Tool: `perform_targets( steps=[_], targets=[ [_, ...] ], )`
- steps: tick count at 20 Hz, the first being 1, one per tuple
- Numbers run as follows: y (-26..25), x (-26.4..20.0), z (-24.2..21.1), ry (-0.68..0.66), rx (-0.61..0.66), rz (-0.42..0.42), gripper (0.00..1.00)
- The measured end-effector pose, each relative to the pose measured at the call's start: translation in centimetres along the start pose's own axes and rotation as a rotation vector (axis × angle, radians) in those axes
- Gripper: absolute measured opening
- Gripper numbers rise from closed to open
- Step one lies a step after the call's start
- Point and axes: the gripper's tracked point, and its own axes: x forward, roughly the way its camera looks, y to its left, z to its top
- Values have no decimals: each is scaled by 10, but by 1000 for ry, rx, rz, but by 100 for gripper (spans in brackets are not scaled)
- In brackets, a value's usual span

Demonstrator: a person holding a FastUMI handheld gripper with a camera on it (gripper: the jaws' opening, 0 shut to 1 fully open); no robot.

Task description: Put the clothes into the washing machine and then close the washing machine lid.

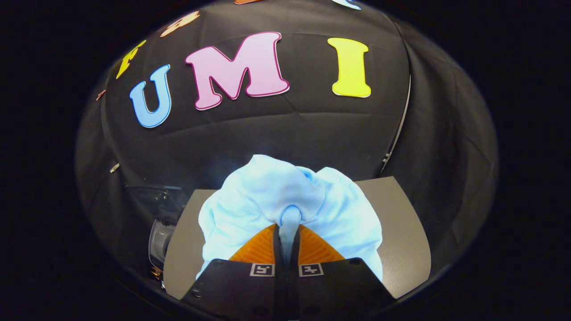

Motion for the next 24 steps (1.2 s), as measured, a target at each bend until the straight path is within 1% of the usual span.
perform_targets(
  steps=[3, 8, 12, 16, 19, 24],
  targets=[
    [7, -31, 21, -69, -5, 2, 5],
    [29, -94, 66, -242, -47, 8, 5],
    [54, -138, 100, -348, -52, 35, 5],
    [92, -167, 123, -430, -62, 93, 5],
    [133, -174, 124, -448, -101, 154, 5],
    [209, -178, 122, -451, -127, 292, 5]
  ],
)
